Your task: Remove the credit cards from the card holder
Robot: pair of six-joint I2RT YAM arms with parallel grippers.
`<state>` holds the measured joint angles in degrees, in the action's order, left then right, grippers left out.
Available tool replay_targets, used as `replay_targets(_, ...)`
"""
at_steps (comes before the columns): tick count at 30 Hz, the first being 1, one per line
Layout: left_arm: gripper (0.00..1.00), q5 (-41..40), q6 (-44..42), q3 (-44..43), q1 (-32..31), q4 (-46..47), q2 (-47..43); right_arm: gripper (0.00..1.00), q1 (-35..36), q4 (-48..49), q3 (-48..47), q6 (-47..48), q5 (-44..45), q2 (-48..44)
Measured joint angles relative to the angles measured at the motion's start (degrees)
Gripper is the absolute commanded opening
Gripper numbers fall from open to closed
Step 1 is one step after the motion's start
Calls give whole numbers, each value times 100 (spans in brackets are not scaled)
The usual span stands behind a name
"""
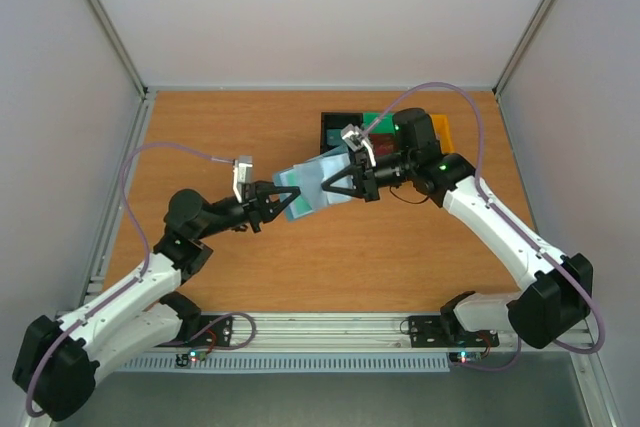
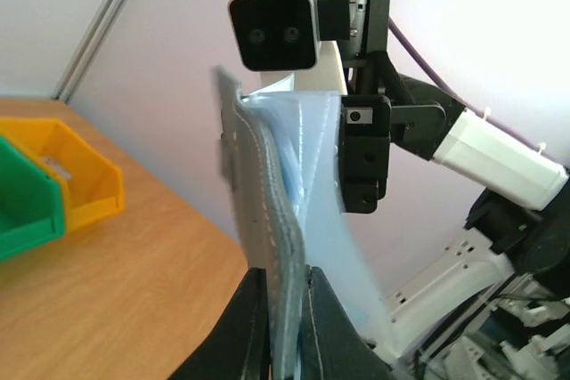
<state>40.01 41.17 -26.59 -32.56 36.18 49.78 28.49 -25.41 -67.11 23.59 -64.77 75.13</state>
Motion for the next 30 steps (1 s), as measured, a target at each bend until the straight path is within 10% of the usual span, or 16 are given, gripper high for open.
replay_targets(9,0,-122,33,-22,-4,-334,-208,4,-9,-37,-4,-33,-179,-101)
replay_targets(13,0,-92,31,-83,-22,-492,-229,53,-33,-107,76,-11,-118,-249)
replay_targets(15,0,-105,-13,-85,-22,-640,-245,59,-66,-203,109,2,96,-380)
replay_targets(23,0,-1110,-848,-92,-24,-1982,-260,54,-98,-1521,-691,-404,3622,-568)
replay_targets(30,0,-1349,-1296,-92,-295,-2081,-249,61,2002,-2186,-1766,-1200,6419,-334)
